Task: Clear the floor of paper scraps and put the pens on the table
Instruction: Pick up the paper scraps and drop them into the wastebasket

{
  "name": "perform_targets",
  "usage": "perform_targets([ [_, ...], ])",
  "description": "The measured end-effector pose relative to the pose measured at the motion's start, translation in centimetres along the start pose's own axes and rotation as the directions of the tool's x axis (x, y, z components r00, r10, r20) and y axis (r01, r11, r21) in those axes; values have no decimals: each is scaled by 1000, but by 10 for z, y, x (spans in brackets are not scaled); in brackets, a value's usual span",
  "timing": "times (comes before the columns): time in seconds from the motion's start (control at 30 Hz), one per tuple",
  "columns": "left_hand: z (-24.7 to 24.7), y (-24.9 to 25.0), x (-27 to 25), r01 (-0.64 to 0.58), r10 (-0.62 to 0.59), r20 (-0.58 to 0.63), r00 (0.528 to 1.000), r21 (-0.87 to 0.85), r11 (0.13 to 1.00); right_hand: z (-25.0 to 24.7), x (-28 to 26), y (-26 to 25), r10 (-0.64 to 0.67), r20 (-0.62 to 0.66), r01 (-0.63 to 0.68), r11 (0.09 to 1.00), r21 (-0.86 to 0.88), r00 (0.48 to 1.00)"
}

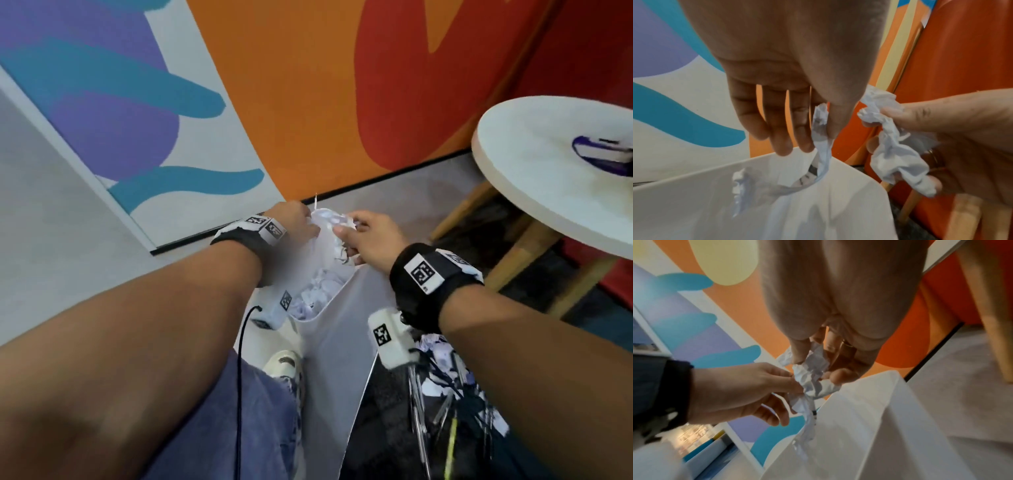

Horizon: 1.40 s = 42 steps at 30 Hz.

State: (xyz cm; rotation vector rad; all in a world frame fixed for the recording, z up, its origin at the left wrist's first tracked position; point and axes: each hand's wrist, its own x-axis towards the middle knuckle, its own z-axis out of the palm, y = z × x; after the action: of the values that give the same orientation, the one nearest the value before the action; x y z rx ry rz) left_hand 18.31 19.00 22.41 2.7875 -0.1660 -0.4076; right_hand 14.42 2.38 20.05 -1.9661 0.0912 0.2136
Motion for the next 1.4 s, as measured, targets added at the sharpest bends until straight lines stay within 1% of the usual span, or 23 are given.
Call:
perform_targets([
  [0.1,7,-10,4,-11,7,49,999,87,996,21,13,6,-33,-27,31,995,-94,999],
  [0.17,13,-15,6,-2,-13,106,994,139,990,28,19,14,-26,-53,16,983,-182,998],
  [0.23,17,-19,7,40,-69,183,981,154,987,32,24,20,18,-60,-30,977,-210,998],
  [0.3,18,-20,7,54,-101,244,965,195,979,31,27,24,70,-50,-80,972,-222,996],
  [0.4,18,-20,8,58,-117,260,958,225,973,26,31,29,129,-47,-136,969,-206,990],
  [0.47,18,-17,8,53,-105,239,965,216,975,22,34,30,144,-64,-154,971,-183,987],
  [0.53,16,-8,9,21,-67,204,977,219,975,15,33,28,146,-88,-160,971,-180,985],
  [0.67,10,25,7,-90,72,81,994,234,968,-10,28,31,97,-159,-126,975,-183,982],
  [0.77,13,57,2,-173,177,-8,984,159,972,-35,13,40,92,-231,-142,968,-208,968],
  [0.83,24,81,-2,-244,249,-25,968,138,960,-53,1,56,113,-267,-175,959,-221,957],
  [0.93,51,114,-7,-321,322,16,946,153,935,-84,-19,92,178,-307,-263,929,-262,935],
  [1.03,87,138,-5,-383,368,113,923,176,907,-114,-42,137,280,-321,-367,896,-250,905],
  [1.1,114,151,-2,-414,385,186,904,152,898,-129,-59,169,362,-340,-450,863,-229,868],
  [1.17,145,161,3,-415,375,251,892,128,901,-139,-74,203,428,-356,-517,830,-210,831],
  [1.27,198,169,8,-397,339,345,875,111,911,-148,-95,249,503,-337,-584,784,-208,796],
  [1.37,247,168,9,-331,266,430,862,82,940,-148,-111,291,575,-306,-633,762,-135,758],
  [1.4,265,171,11,-309,236,473,849,81,948,-149,-117,306,604,-309,-661,740,-125,735],
])
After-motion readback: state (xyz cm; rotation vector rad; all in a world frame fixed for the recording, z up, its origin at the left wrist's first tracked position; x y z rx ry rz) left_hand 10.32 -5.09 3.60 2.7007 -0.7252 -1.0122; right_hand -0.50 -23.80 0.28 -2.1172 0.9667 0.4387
